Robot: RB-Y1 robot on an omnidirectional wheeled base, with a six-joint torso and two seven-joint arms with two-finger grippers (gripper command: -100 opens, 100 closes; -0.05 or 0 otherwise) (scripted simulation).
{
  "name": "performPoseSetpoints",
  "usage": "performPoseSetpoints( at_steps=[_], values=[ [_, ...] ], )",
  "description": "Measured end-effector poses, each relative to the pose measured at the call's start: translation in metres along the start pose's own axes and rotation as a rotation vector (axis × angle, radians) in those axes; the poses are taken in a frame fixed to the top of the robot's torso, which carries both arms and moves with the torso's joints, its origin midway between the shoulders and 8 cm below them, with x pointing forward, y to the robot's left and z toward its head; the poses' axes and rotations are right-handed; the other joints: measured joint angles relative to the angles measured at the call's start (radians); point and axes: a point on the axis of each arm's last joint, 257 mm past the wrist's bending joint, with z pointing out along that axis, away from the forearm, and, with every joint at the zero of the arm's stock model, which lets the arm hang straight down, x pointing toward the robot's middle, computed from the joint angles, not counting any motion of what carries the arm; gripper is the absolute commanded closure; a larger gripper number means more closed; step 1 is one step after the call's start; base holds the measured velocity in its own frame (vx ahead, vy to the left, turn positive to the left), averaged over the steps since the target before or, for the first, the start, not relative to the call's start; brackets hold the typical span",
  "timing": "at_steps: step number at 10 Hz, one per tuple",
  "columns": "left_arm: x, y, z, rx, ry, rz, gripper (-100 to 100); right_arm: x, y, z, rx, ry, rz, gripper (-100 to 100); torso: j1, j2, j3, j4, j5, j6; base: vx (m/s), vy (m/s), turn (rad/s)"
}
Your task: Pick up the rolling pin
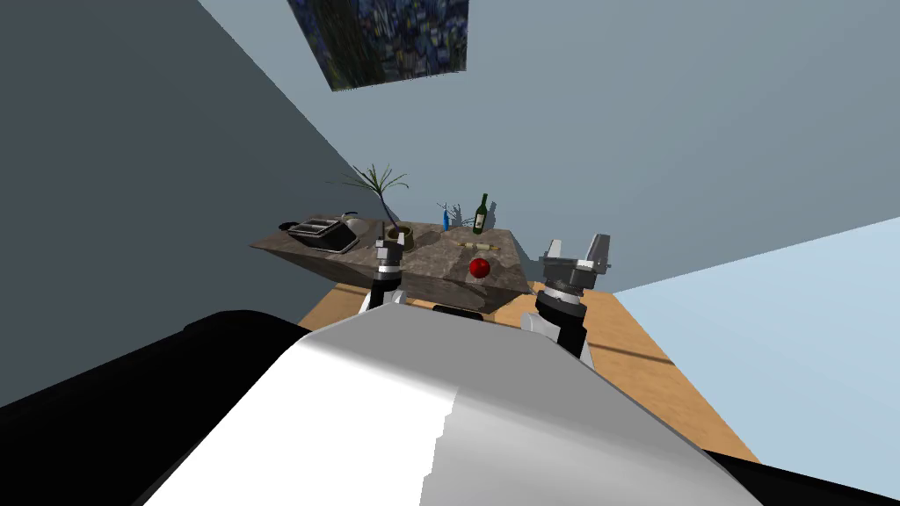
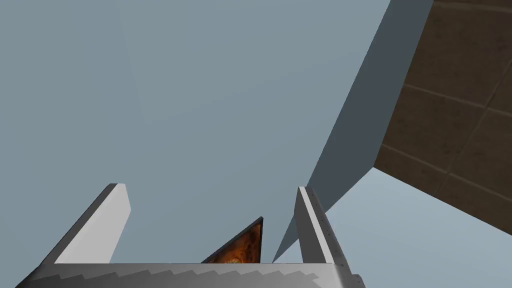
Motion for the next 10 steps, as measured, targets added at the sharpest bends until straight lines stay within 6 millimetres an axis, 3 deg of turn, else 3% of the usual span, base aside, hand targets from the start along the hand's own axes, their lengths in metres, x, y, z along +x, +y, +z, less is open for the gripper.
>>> performPoseSetpoints(
  at_steps=[3,6,10],
  values=[
    [0.0,0.0,0.0,0.0,0.0,0.0,0,0.012,-0.012,-0.011,0.044,0.062,-0.044,-100,-0.013,0.016,0.009,0.003,-0.003,0.0,-0.242,-0.19,0.075],
    [0.0,0.0,0.0,0.0,0.0,0.0,0,0.023,-0.037,-0.029,0.115,0.139,-0.103,-100,-0.01,0.015,0.009,0.003,-0.002,0.0,-0.216,-0.151,0.108],
    [0.0,0.0,0.0,0.0,0.0,0.0,0,0.038,-0.091,-0.07,0.267,0.291,-0.211,-100,-0.011,0.015,0.009,0.004,-0.002,0.0,-0.236,-0.133,0.198]
  ],
)
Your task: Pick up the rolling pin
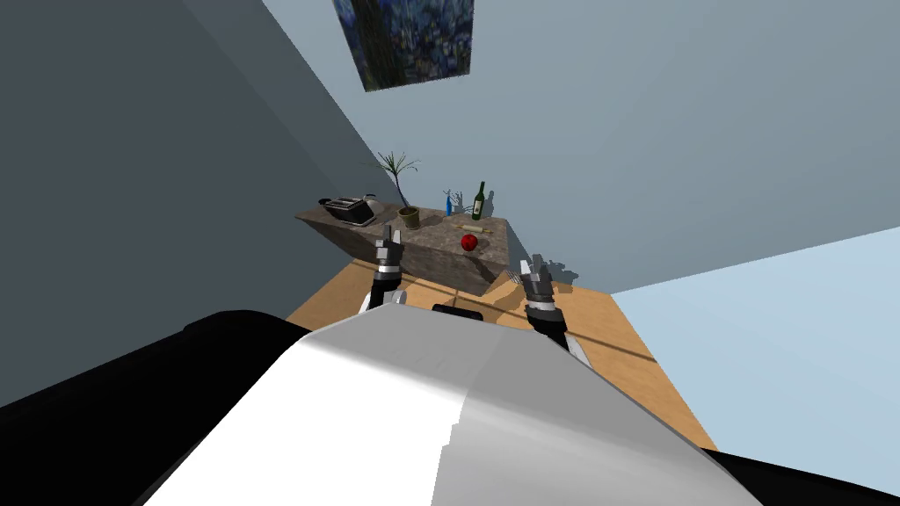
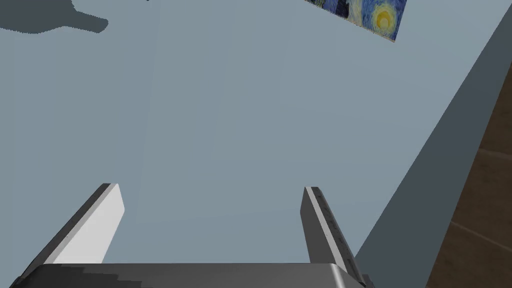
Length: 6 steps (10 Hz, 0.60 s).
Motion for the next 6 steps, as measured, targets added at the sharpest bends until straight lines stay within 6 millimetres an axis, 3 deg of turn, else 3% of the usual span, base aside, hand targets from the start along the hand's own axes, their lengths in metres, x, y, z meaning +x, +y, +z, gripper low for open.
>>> performPoseSetpoints(
  at_steps=[1,6],
  values=[
    [0.0,0.0,0.0,0.0,0.0,0.0,0,0.01,-0.021,-0.012,0.046,0.045,-0.028,-100,-0.002,0.001,0.0,0.0,0.0,0.0,-0.164,-0.105,0.069],
    [0.0,0.0,0.0,0.0,0.0,0.0,0,0.033,-0.065,-0.046,0.167,0.201,-0.123,-100,0.005,-0.012,-0.007,-0.002,0.001,0.001,-0.083,-0.053,0.127]
  ],
)
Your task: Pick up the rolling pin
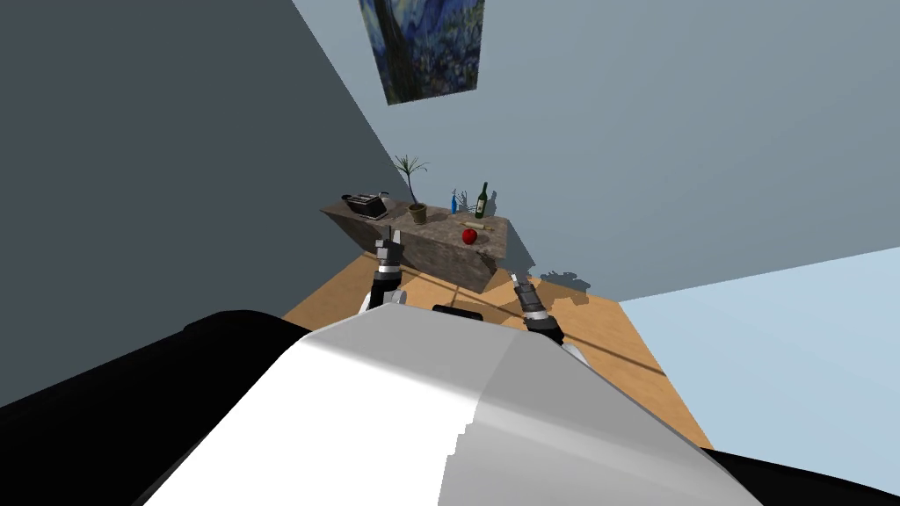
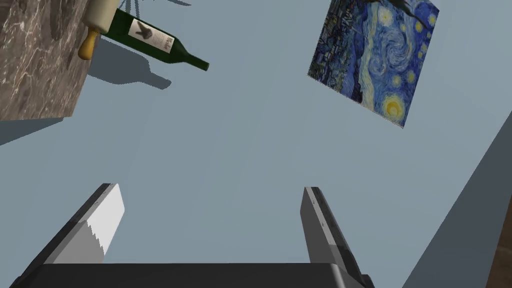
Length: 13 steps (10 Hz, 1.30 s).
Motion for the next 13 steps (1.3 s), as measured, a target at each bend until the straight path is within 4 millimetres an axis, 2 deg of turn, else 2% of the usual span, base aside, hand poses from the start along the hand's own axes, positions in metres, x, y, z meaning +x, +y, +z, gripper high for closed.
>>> performPoseSetpoints(
  at_steps=[1,4,7,12,13],
  values=[
    [0.0,0.0,0.0,0.0,0.0,0.0,0,0.01,-0.015,-0.004,0.031,0.039,-0.022,-100,0.0,0.0,0.0,0.0,0.0,-0.001,-0.082,-0.042,0.1],
    [0.0,0.0,0.0,0.0,0.0,0.0,0,0.021,-0.047,-0.025,0.105,0.138,-0.085,-100,0.001,0.0,0.0,0.0,0.0,0.0,-0.087,-0.027,0.155],
    [0.0,0.0,0.0,0.0,0.0,0.0,0,0.03,-0.085,-0.053,0.191,0.252,-0.157,-100,0.002,-0.001,-0.001,0.0,0.0,0.0,-0.064,-0.004,0.145],
    [0.0,0.0,0.0,0.0,0.0,0.0,0,0.03,-0.14,-0.105,0.314,0.438,-0.288,-100,0.003,-0.003,-0.002,-0.001,0.001,0.0,-0.045,0.013,0.122],
    [0.0,0.0,0.0,0.0,0.0,0.0,0,0.027,-0.144,-0.111,0.324,0.456,-0.303,-100,0.002,-0.004,-0.002,-0.001,0.001,0.0,-0.031,0.021,0.236]
  ],
)
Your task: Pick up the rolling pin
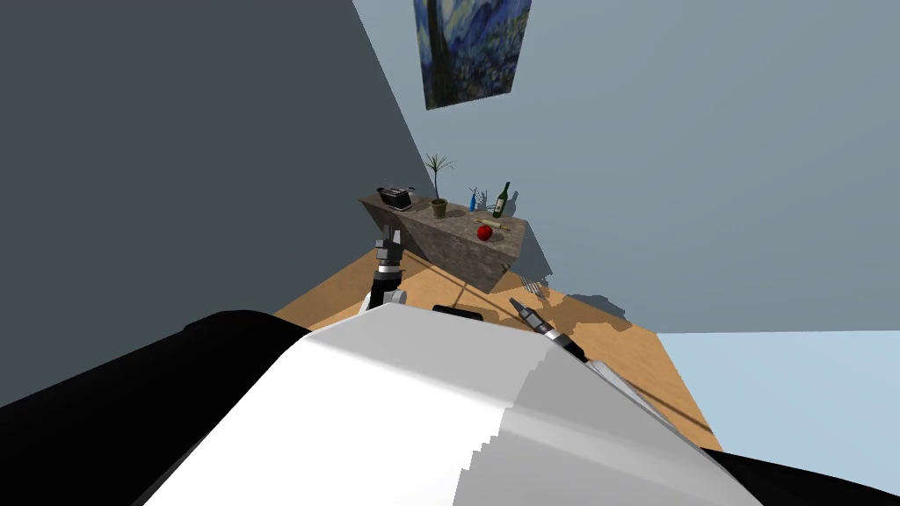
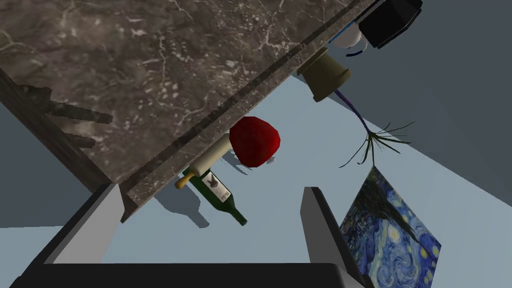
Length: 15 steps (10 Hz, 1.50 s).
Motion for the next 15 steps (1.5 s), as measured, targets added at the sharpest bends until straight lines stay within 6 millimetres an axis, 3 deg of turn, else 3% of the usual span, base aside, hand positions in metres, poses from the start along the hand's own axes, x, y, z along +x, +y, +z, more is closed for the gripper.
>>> performPoseSetpoints(
  at_steps=[3,6,9,15],
  values=[
    [0.0,0.0,0.0,0.0,0.0,0.0,0,0.013,-0.044,-0.021,0.082,0.103,-0.073,-100,0.001,0.0,0.0,0.0,0.0,-0.001,-0.026,0.025,0.14],
    [0.0,0.0,0.0,0.0,0.0,0.0,0,0.017,-0.069,-0.045,0.138,0.185,-0.14,-100,0.001,-0.002,-0.001,0.0,0.0,-0.001,0.002,0.018,0.127],
    [0.0,0.0,0.0,0.0,0.0,0.0,0,0.013,-0.099,-0.061,0.191,0.259,-0.206,-100,0.001,-0.004,-0.002,-0.001,0.0,-0.001,0.016,0.02,0.124],
    [0.0,0.0,0.0,0.0,0.0,0.0,0,-0.008,-0.151,-0.114,0.302,0.397,-0.328,-100,0.001,-0.006,-0.003,-0.001,0.0,-0.001,0.036,0.023,0.127]
  ],
)
